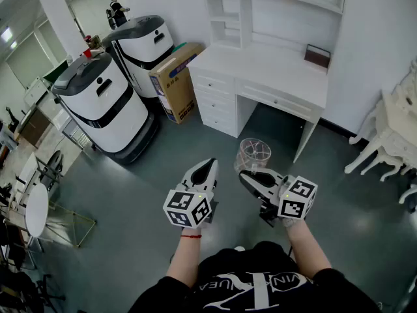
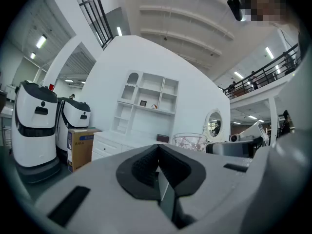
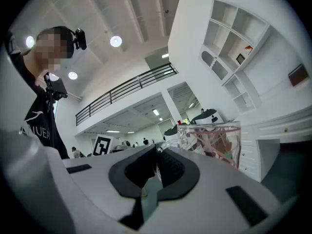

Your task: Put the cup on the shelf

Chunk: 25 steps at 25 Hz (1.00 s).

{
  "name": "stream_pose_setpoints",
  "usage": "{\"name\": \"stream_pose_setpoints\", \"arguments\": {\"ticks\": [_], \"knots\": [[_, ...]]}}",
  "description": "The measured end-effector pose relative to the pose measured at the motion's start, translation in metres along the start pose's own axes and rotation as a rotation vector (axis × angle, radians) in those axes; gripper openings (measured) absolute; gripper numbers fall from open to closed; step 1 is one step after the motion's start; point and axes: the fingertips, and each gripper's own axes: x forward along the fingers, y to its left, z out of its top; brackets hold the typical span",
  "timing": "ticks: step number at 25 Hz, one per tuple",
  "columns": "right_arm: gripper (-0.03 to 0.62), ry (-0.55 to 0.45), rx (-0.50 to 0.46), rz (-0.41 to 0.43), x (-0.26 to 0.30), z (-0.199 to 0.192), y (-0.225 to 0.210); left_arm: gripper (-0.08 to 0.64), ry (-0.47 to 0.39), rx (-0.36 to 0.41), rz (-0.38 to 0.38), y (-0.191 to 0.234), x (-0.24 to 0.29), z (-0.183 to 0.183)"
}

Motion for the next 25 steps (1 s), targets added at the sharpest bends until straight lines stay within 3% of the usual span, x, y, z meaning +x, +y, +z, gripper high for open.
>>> {"name": "stream_pose_setpoints", "arguments": {"ticks": [10, 25], "knots": [[0.009, 0.03, 0.011, -0.009, 0.043, -0.002, -0.044, 0.006, -0.007, -0.046, 0.008, 0.051, 0.035, 0.001], [0.009, 0.07, 0.055, 0.037, 0.14, 0.045, -0.215, 0.006, 0.03, -0.067, 0.067, 0.169, 0.187, 0.026]]}}
